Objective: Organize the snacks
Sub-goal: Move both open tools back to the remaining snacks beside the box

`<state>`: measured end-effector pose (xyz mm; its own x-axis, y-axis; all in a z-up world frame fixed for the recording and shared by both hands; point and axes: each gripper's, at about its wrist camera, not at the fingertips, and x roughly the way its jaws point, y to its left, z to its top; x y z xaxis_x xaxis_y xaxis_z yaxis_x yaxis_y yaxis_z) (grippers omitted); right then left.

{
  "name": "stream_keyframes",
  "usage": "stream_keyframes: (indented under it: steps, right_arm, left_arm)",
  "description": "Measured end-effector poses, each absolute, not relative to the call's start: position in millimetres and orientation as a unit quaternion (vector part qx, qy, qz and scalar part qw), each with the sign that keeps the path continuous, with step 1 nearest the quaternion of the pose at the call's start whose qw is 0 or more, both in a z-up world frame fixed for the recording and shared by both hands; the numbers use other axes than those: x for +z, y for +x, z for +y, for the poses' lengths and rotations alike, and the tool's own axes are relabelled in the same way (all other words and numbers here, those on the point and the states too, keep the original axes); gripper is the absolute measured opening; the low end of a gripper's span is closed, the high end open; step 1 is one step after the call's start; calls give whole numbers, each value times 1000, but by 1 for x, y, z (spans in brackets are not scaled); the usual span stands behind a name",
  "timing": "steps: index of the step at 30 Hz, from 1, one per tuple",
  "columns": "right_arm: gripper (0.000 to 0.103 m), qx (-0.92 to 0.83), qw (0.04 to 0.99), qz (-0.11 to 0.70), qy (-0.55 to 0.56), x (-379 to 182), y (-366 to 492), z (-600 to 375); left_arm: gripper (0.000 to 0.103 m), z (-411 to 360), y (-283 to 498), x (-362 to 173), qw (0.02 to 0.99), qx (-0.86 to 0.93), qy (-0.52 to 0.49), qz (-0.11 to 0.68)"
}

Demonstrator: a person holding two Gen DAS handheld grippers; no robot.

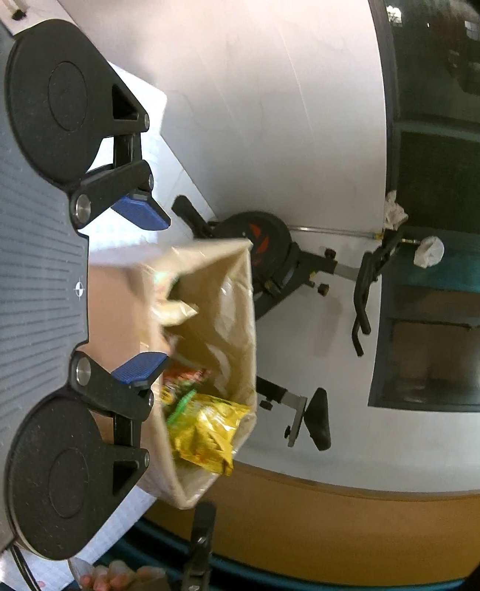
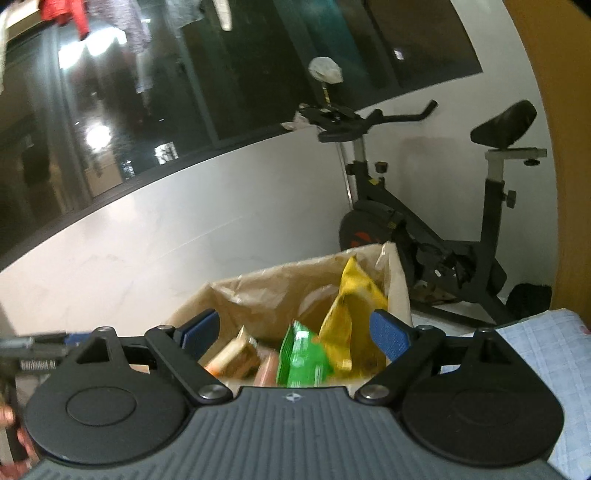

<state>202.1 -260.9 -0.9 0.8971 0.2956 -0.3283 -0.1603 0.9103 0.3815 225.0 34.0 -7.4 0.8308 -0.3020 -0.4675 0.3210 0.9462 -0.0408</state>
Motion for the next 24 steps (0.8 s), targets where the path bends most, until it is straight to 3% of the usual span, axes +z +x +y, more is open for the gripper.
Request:
stream_keyframes:
  steps: [9,18,24]
  right_arm:
    - [88,108,968,188,127,-46,146,-239]
    - [81,92,966,235,56,-110,138,-199]
    - [80,88,960,257,70,-139,140,-195]
  left_arm:
    - [75,45,200,-56,950,-147,8,275]
    - [74,30,220,-125,930,-150,-1,336]
    - [75,16,243,-166,923,-138,3,360]
